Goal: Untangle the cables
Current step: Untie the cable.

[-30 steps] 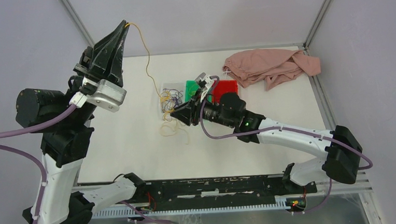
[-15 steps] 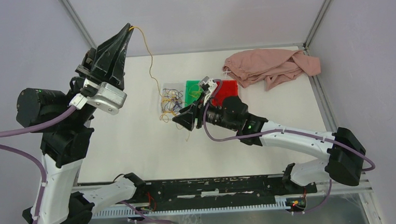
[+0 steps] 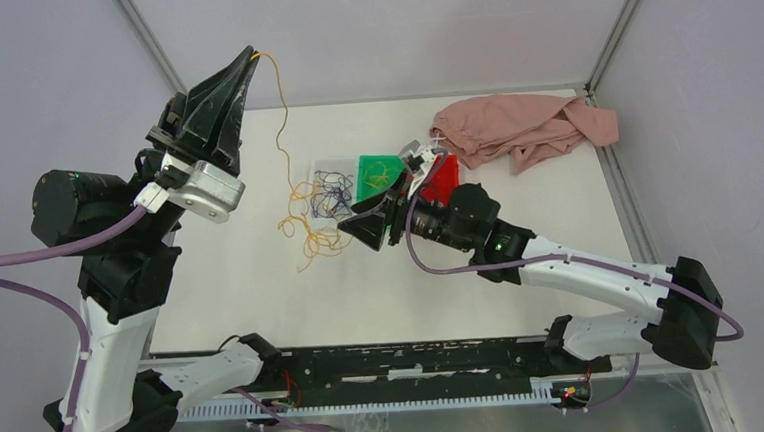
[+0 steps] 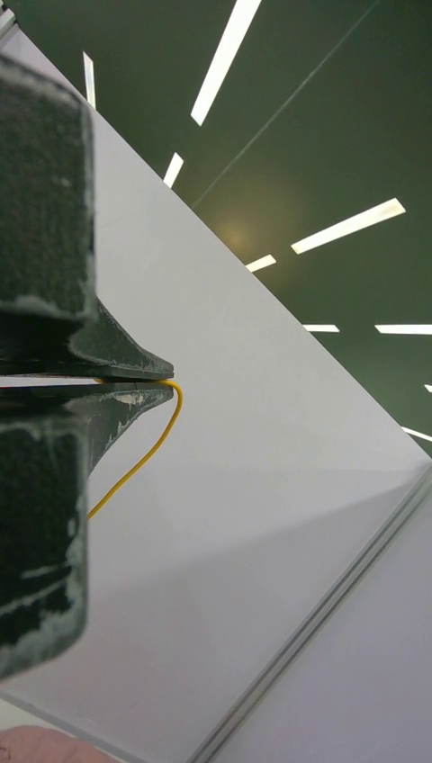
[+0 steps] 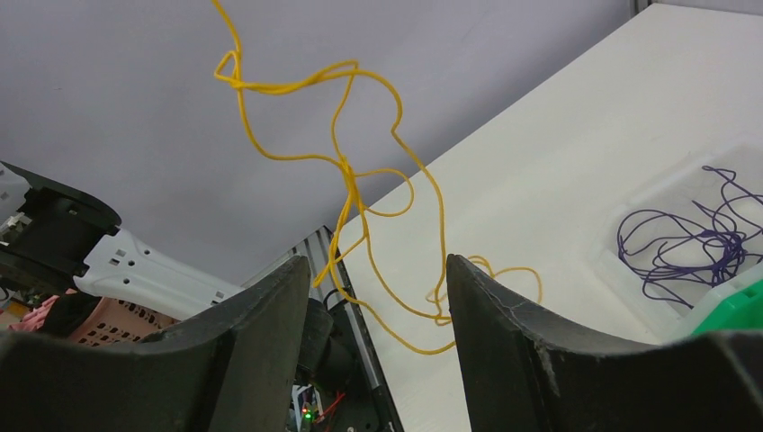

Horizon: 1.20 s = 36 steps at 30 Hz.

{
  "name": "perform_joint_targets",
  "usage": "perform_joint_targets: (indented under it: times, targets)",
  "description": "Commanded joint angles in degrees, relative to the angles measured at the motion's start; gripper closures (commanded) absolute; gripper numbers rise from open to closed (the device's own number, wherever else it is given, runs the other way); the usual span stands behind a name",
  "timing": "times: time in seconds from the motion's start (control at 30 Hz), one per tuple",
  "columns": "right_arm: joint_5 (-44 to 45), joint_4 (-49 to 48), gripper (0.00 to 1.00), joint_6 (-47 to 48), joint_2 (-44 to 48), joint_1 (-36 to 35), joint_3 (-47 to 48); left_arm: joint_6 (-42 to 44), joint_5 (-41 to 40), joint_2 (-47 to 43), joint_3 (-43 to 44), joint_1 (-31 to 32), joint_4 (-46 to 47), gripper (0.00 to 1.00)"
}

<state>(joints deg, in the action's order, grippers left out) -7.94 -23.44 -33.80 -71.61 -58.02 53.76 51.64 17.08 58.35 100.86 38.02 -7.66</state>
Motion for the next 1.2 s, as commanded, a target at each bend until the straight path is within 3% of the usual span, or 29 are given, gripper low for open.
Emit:
perform_joint_targets:
  times: [0.0, 0.13, 0.27, 0.6, 0.67, 0.8, 0.93, 1.17]
  targets:
    - [0.4, -1.8, 0.36, 0.0, 2.4, 0.2, 0.0, -2.2, 1.2, 0.1, 1.7, 0.2, 0.3, 0.97]
    - [3.2, 3.0, 0.35, 3.0, 1.8, 0.7, 1.7, -2.6, 1.6, 0.3, 2.3, 0.2, 0.2, 0.97]
    - [0.6, 4.7, 0.32, 4.8, -1.0, 0.8, 5.7, -2.6, 1.6, 0.3, 2.3, 0.2, 0.3, 0.97]
    - [-6.0, 0.1, 0.34, 1.0, -5.4, 0.8, 5.0, -2.1, 1.4, 0.1, 2.3, 0.2, 0.1, 0.97]
    - [-5.7, -0.1, 0.4, 0.9, -6.2, 0.9, 5.4, -2.1, 1.5, 0.0, 2.3, 0.2, 0.2, 0.97]
    - [-1.7, 1.6, 0.73, 1.5, -5.6, 0.9, 5.5, -1.9, 1.4, -0.2, 2.4, 0.2, 0.1, 0.97]
    - [4.0, 4.2, 0.82, 2.8, -2.3, 0.9, 3.6, -0.8, 0.6, -0.7, 1.9, 0.2, -0.7, 0.97]
    - [10.7, 11.2, 0.85, 6.1, 8.0, 1.1, -2.0, 3.2, -7.8, -3.7, -2.9, 0.2, -2.6, 0.97]
